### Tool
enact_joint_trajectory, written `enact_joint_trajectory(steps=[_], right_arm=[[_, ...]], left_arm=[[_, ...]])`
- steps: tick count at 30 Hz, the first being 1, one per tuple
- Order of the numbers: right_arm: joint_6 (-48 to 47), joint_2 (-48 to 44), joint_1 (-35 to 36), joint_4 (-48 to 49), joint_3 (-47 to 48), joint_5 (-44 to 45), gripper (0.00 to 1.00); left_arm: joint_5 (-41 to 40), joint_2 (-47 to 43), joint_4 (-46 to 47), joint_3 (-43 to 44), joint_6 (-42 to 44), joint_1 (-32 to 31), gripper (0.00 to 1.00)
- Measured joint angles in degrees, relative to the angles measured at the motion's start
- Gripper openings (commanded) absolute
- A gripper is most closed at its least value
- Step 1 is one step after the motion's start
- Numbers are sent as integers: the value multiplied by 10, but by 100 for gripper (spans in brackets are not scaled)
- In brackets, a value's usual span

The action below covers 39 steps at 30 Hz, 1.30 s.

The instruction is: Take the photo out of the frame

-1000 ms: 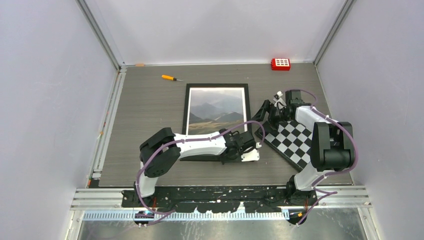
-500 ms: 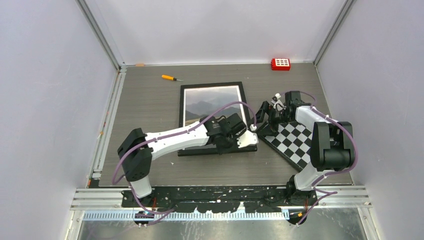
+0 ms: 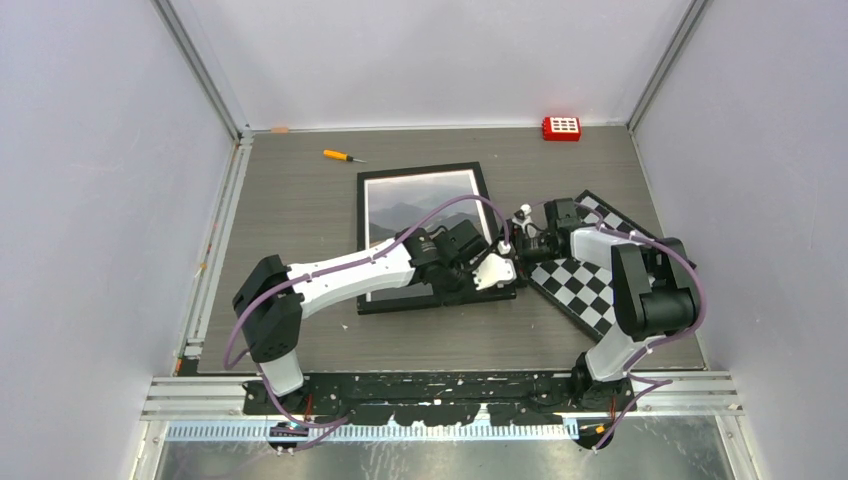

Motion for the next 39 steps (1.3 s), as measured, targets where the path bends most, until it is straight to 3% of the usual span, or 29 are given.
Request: enact_joint_trajectory(steps=[1, 6, 8, 11, 14, 22, 30, 39], right_arm=[[3, 0, 4, 7, -2, -3, 70], [21, 4, 0, 27, -5, -5, 30], [16, 4, -3, 30, -5, -9, 15], [-10, 0, -6, 35, 5, -33, 1], [-20, -11, -6, -19, 34, -12, 1], [-111, -35, -5, -201, 139, 60, 1], [-159, -62, -3, -330, 247, 176, 1], [-176, -68, 5, -426, 387, 324, 1]], left_arm=[[1, 0, 2, 0, 0, 0, 0], [1, -3, 1, 0, -1, 4, 3], [2, -8, 0, 0, -4, 8, 17], [4, -26, 0, 0, -10, 21, 50], [15, -47, 5, 0, -16, 35, 71], [23, -116, -16, 35, -38, 84, 99], [10, -184, -31, 66, -73, 135, 100], [-29, -170, -68, 138, -167, 209, 100]])
